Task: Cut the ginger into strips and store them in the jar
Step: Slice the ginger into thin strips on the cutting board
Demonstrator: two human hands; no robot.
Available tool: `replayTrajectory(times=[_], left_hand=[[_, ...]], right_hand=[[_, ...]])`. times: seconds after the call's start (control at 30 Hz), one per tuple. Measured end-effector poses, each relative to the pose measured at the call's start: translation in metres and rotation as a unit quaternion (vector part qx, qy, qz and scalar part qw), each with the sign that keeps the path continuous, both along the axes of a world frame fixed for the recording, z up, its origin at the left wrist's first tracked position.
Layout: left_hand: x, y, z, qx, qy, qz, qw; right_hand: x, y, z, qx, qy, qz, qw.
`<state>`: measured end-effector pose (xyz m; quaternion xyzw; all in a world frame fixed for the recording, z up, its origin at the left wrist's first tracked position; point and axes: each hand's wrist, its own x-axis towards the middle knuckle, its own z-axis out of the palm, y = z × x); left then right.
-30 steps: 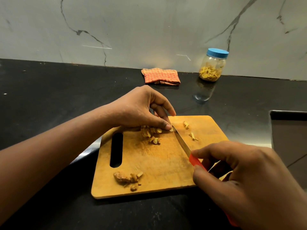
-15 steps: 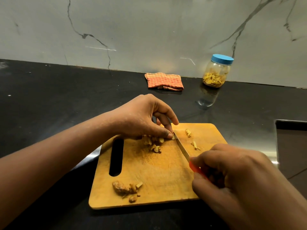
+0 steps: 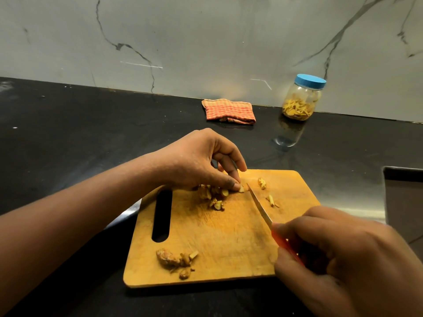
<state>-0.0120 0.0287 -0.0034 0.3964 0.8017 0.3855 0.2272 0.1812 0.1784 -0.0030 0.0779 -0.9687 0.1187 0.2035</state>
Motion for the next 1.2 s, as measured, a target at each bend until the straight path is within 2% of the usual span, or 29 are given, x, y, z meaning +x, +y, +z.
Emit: replayTrajectory(times=[0.13,0.3,0.7,0.9,1.2], left_hand=[[-0.001,-0.001,-0.002,0.01,-0.013,-0.001,1.0],[-0.002,-0.001,-0.002,0.013,-0.021,-0.003,1.0],[-0.001,-0.001,-0.001,0.019,-0.031,0.0,0.999],[-0.001,0.0,-0.001,0.016,-0.027,-0.002,1.0],[-0.001,0.0,-0.001,0.019,-0.034,0.002,0.999]], right_hand=[[-0.003,0.003,0.003,-0.063,-0.007,-0.005,0.998],[-0.006,0.001,0.003,-0.087,-0.035,0.014,0.995],[-0.009,-0.002,0.002,-0.066,-0.046,0.014,0.997],[-0.016,-0.004,0.004,-0.093,-0.07,0.004,0.993],[-0.014,-0.006,0.0,-0.015,-0.04,-0.009,0.999]])
